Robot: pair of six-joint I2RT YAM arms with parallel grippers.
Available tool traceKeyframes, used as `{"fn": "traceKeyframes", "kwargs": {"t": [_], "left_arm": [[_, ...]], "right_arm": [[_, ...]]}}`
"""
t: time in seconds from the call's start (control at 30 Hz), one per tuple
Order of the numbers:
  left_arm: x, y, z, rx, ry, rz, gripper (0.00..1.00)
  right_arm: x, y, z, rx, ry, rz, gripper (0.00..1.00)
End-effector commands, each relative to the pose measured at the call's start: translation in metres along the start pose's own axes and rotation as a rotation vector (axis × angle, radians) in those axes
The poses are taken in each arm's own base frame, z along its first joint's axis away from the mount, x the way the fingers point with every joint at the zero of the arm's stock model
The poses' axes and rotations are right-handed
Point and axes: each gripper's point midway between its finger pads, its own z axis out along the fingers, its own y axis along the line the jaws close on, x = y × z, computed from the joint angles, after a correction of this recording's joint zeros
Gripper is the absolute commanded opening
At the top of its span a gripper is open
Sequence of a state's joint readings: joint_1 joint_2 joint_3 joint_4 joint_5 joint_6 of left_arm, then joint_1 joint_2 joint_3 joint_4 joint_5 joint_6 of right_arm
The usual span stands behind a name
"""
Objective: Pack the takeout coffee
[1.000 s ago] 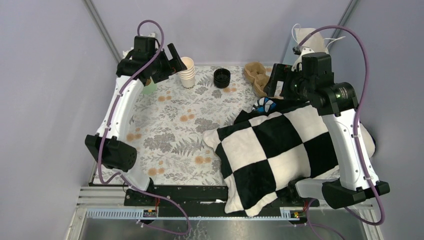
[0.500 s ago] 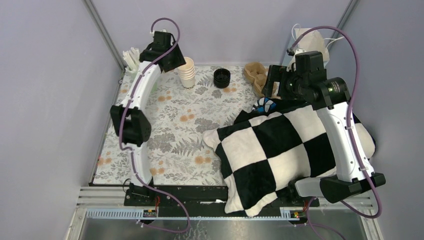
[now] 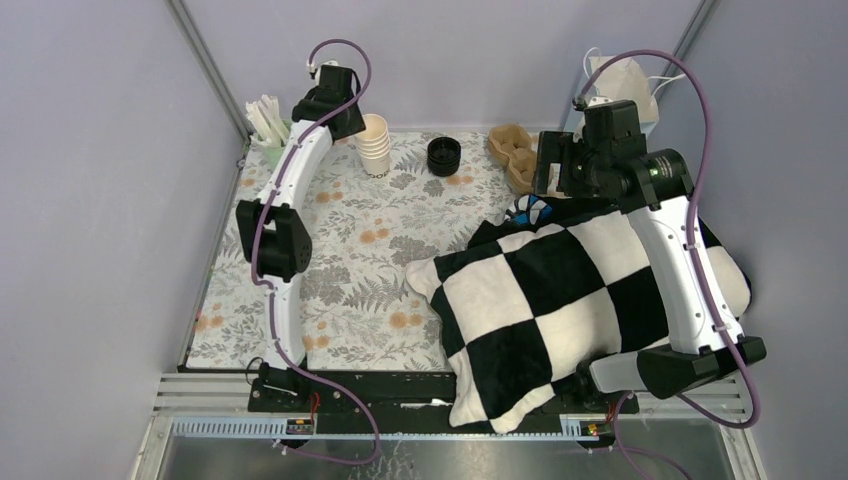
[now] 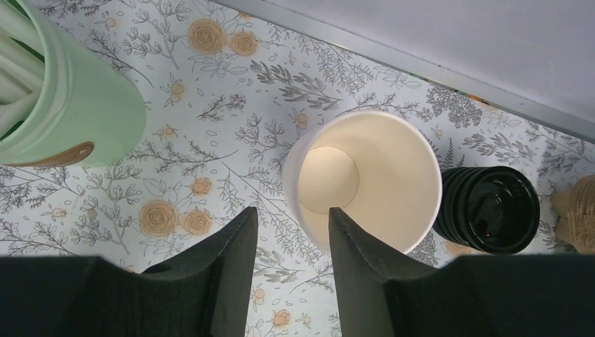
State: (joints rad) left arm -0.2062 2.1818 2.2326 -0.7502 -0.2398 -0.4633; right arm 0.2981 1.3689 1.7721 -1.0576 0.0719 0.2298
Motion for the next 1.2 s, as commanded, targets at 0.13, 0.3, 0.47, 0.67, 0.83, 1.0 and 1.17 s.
{"fn": "traceKeyframes", "kwargs": {"t": [0.13, 0.3, 0.47, 0.67, 0.83, 1.0, 1.17], "left_arm": [[-0.029, -0.017, 0.002, 0.048, -0.096, -0.004, 0.41], [-0.028, -0.017, 0.009, 0.041, -0.096, 0.008, 0.33], [-0.024, -0.012, 0.014, 0.015, -0.09, 0.017, 0.3], [-0.02, -0.013, 0.018, 0.015, -0.081, 0.012, 0.26], [-0.022, -0.014, 0.018, 0.015, -0.088, 0.012, 0.17], [-0.025, -0.014, 0.016, 0.016, -0.094, 0.013, 0.13], [-0.035, -0.016, 0.008, 0.024, -0.118, 0.003, 0.06]], "right_arm": [[-0.024, 0.003, 0.011, 0.004, -0.044, -0.019, 1.0], [-0.025, 0.004, 0.015, 0.007, -0.04, -0.02, 1.0], [-0.025, 0.002, 0.016, 0.017, -0.038, -0.023, 1.0], [-0.024, 0.001, 0.017, 0.021, -0.035, -0.023, 1.0], [-0.022, 0.001, 0.019, 0.02, -0.028, -0.024, 1.0], [-0.022, 0.001, 0.02, 0.023, -0.026, -0.026, 1.0], [-0.021, 0.001, 0.022, 0.022, -0.024, -0.027, 1.0]]}}
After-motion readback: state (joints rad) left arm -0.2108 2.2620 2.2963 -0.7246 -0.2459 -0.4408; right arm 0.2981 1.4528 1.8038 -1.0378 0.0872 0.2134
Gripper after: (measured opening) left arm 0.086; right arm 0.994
